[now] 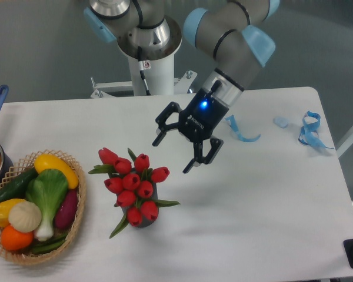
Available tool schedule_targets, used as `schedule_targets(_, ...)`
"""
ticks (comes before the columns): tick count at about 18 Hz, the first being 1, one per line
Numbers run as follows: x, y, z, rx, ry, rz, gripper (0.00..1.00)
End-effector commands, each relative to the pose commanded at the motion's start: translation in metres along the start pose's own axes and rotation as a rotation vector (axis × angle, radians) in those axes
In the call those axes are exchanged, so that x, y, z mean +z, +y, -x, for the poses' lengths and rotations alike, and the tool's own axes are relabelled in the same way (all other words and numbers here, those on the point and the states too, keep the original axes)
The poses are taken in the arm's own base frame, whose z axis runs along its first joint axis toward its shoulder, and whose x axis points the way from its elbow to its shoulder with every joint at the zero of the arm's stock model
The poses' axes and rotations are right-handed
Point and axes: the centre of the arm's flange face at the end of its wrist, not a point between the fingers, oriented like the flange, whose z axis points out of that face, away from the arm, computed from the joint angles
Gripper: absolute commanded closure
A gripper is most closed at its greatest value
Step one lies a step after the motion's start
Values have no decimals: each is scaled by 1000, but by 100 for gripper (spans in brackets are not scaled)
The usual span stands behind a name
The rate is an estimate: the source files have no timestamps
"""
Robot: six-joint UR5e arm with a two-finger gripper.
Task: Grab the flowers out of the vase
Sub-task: 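Lower the gripper around the tulip stems above the grey vase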
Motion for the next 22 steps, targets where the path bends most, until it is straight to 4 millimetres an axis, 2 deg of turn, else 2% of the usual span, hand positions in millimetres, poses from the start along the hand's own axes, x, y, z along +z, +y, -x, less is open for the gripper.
schedule_targets(2, 22, 6, 2, 26, 15, -3, 0)
schedule_targets(3, 27, 1, -2, 28, 23, -3, 0)
schedule_targets(7, 33, -6, -8, -34, 35, -2, 0)
schedule_targets(20, 54, -19, -21, -1, 72, -3, 0)
schedule_targets(21, 53, -20, -20, 6, 69, -4, 3)
schedule_targets(22, 52, -21, -18, 8, 66, -4, 9)
